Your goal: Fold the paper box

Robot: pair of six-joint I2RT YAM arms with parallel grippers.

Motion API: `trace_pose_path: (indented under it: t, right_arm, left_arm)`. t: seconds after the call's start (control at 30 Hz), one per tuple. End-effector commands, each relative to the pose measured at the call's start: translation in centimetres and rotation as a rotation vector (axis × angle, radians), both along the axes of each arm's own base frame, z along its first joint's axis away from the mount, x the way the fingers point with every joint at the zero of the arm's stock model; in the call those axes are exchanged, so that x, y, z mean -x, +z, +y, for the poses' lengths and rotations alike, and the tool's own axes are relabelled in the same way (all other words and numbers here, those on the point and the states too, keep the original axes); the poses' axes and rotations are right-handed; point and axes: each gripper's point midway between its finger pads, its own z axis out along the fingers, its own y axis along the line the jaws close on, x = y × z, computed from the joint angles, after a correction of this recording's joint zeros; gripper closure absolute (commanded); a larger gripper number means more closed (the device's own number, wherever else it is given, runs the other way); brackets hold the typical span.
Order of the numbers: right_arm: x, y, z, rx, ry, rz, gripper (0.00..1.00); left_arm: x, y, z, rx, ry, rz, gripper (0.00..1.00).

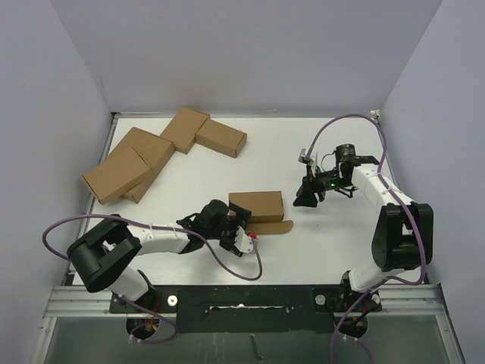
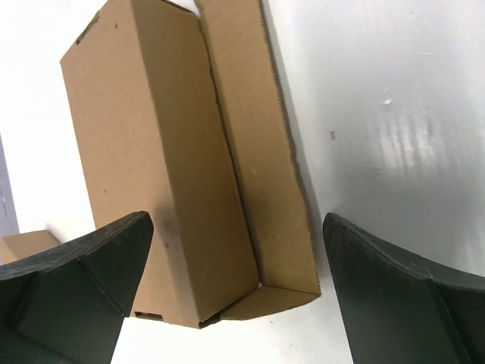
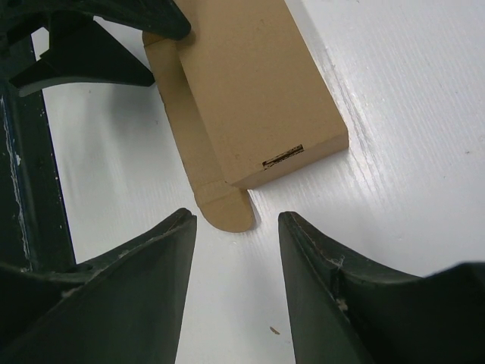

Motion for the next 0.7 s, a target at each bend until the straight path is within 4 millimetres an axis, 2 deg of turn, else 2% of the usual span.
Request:
trace_pose_path:
  t: [0.0, 0.13, 0.37, 0.5, 0.6, 0.67]
  right_arm:
    - [0.5, 1.7, 0.6, -0.045, 0.031, -0.061, 0.51]
    - [0.6, 1.7, 0.7, -0.048, 0.038, -0.064, 0.51]
    - [0.9, 1.6, 0.8, -0.019, 0.084, -0.113, 0.51]
    - [2.4, 1.6, 1.1, 0.003, 0.236, -0.278, 0.44]
    - [3.9, 1.9, 1.1, -0.002, 0.408, -0.517, 0.39]
    - [5.0, 1.7, 1.0, 0.005, 0.512, -0.672, 0.30]
  left_arm:
    - [-1.0, -0.6, 0.3, -0.016, 0.031, -0.050, 0.02]
    - [-1.3, 0.0, 0.2, 0.002, 0.038, -0.069, 0.03]
    - [-0.7, -0.3, 0.3, -0.010, 0.028, -0.030, 0.09]
    - [-0.2, -0.7, 0.6, -0.025, 0.015, 0.017, 0.12]
    - [0.0, -0.6, 0.8, -0.024, 0.007, 0.042, 0.13]
    - [0.0, -0.4, 0.8, -0.017, 0.003, 0.053, 0.14]
